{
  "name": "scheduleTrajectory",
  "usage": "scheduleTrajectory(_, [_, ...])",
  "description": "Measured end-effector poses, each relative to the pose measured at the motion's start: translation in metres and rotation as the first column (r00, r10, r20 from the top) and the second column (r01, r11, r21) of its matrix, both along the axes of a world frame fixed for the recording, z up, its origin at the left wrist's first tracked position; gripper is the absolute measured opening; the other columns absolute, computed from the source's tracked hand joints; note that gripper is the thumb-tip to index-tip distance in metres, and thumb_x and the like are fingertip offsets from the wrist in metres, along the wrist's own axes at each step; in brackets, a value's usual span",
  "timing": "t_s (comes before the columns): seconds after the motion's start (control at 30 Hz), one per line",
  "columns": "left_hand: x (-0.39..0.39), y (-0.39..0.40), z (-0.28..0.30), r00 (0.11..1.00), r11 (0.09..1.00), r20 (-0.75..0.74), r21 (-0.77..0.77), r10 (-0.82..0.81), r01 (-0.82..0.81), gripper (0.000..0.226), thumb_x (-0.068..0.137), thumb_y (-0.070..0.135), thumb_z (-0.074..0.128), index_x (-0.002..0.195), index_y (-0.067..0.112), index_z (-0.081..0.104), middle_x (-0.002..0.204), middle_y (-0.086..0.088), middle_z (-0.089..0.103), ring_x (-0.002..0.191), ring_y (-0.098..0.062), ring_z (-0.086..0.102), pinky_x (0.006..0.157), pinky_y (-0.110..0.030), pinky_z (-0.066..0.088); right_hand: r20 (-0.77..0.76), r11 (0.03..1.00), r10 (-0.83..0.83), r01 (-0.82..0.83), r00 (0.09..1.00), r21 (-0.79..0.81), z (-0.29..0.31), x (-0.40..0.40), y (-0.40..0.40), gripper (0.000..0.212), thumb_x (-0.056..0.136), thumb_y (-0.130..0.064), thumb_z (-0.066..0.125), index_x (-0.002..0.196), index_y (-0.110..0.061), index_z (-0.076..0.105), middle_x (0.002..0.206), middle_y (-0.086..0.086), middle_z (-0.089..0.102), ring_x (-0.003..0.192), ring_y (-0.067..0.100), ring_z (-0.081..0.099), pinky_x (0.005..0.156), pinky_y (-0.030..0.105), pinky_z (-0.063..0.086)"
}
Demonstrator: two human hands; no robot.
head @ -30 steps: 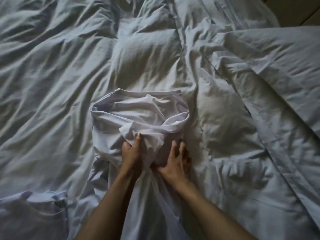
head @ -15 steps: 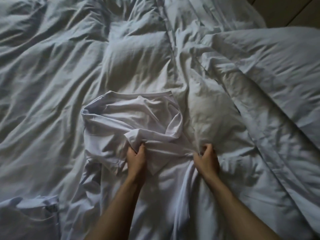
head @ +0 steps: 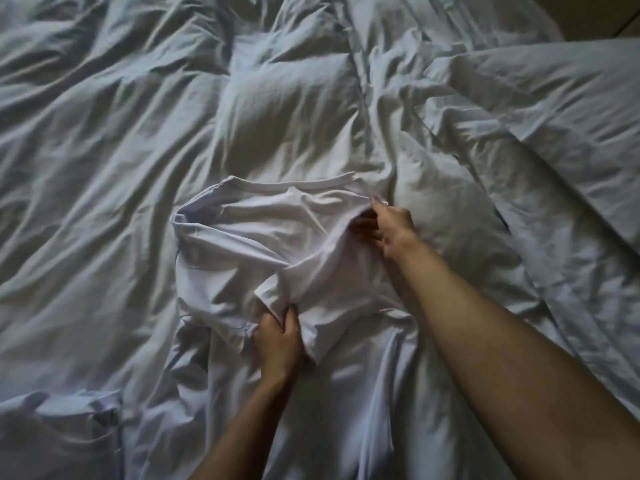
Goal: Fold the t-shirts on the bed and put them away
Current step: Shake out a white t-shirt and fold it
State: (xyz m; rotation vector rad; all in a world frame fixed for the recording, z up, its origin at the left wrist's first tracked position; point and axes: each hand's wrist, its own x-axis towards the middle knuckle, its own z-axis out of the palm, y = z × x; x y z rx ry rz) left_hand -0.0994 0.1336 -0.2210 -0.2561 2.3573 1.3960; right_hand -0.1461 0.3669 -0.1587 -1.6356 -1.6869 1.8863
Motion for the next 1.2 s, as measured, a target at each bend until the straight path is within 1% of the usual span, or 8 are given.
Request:
scheduleTrajectory(0.13, [-0.004, 0.0, 0.021, 0.997, 0.999, -0.076, -0.025, 0.035, -0.037, 0.03, 0.095, 0.031, 0.062, 0.109, 0.005, 0.059, 0.1, -0.012, 0.067, 0.097, -0.029, 0.064, 0.08, -0.034, 0.045, 0.002, 0.886, 0.196, -0.178, 0.981, 0.428, -0.013, 0.02, -0.022, 0.018, 0.094, -0.034, 0.063, 0.096, -0.016, 0.066, 0.099, 0.01, 0.072, 0.093, 0.026, 0.068, 0.08, 0.034, 0.054])
scheduleTrajectory(0.27, [-0.028, -0.017, 0.043, 0.911, 0.969, -0.409, -0.241, -0.058, -0.046, 0.037, 0.091, 0.038, 0.058, 0.112, 0.007, 0.056, 0.105, -0.016, 0.06, 0.098, -0.035, 0.056, 0.082, -0.04, 0.043, 0.419, 0.192, 0.463, -0.55, 0.781, 0.813, -0.051, 0.074, -0.049, 0.054, 0.087, -0.048, 0.048, 0.133, -0.021, 0.058, 0.132, 0.014, 0.056, 0.115, 0.034, 0.053, 0.096, 0.041, 0.047])
scheduleTrajectory(0.33, [-0.06, -0.034, 0.032, 0.863, 0.936, -0.492, -0.345, -0.114, -0.073, 0.049, 0.084, 0.04, 0.052, 0.119, 0.007, 0.058, 0.111, -0.021, 0.057, 0.103, -0.039, 0.053, 0.09, -0.046, 0.04, 0.59, 0.062, 0.394, -0.661, 0.705, 0.748, -0.072, 0.085, -0.057, 0.066, 0.083, -0.058, 0.041, 0.139, -0.025, 0.053, 0.142, 0.019, 0.049, 0.12, 0.041, 0.051, 0.096, 0.052, 0.046])
scheduleTrajectory(0.53, [-0.113, -0.075, 0.009, 0.926, 0.849, -0.333, -0.528, -0.177, -0.027, 0.051, 0.086, 0.032, 0.062, 0.13, 0.006, 0.056, 0.124, -0.025, 0.053, 0.115, -0.044, 0.05, 0.096, -0.05, 0.04, 0.639, 0.321, 0.126, -0.641, 0.759, 0.698, -0.082, 0.084, -0.092, 0.073, 0.088, -0.054, 0.034, 0.141, -0.007, 0.051, 0.149, 0.027, 0.039, 0.128, 0.05, 0.042, 0.105, 0.063, 0.035])
scheduleTrajectory(0.67, [-0.112, -0.098, 0.005, 0.939, 0.927, -0.316, -0.376, -0.134, 0.006, 0.029, 0.09, 0.015, 0.062, 0.116, 0.004, 0.06, 0.109, -0.024, 0.059, 0.101, -0.042, 0.057, 0.086, -0.044, 0.042, 0.397, 0.095, 0.334, -0.45, 0.855, 0.888, -0.05, 0.043, -0.132, 0.053, 0.084, -0.035, 0.05, 0.13, -0.009, 0.053, 0.136, 0.024, 0.051, 0.129, 0.041, 0.044, 0.105, 0.051, 0.035])
scheduleTrajectory(0.8, [-0.121, -0.111, 0.006, 0.94, 0.963, -0.335, -0.268, -0.056, -0.038, 0.015, 0.092, 0.004, 0.06, 0.107, 0.003, 0.063, 0.099, -0.022, 0.07, 0.091, -0.04, 0.065, 0.076, -0.038, 0.044, 0.31, 0.168, 0.631, -0.516, 0.711, 0.84, -0.029, -0.038, -0.164, 0.054, 0.083, -0.05, 0.051, 0.119, -0.012, 0.064, 0.107, 0.014, 0.064, 0.097, 0.037, 0.059, 0.083, 0.045, 0.052])
scheduleTrajectory(1.07, [-0.128, -0.127, 0.012, 0.962, 0.99, -0.26, -0.082, 0.089, -0.114, 0.025, 0.095, 0.022, 0.062, 0.117, 0.011, 0.059, 0.097, -0.005, 0.067, 0.086, -0.026, 0.061, 0.073, -0.027, 0.038, 0.395, 0.225, 0.818, -0.864, 0.419, 0.451, -0.023, -0.151, -0.208, 0.031, 0.089, -0.04, 0.064, 0.108, -0.016, 0.065, 0.115, 0.014, 0.068, 0.112, 0.032, 0.06, 0.089, 0.039, 0.045])
scheduleTrajectory(1.2, [-0.135, -0.144, 0.001, 0.976, 0.989, -0.212, -0.146, -0.041, 0.01, 0.022, 0.093, 0.027, 0.062, 0.076, 0.014, 0.057, 0.069, -0.01, 0.061, 0.068, -0.03, 0.057, 0.062, -0.032, 0.031, 0.026, 0.598, 0.754, -0.703, 0.656, 0.385, -0.027, -0.165, -0.21, 0.014, 0.092, -0.025, 0.066, 0.092, -0.013, 0.071, 0.086, 0.006, 0.069, 0.081, 0.015, 0.062, 0.076, 0.031, 0.048])
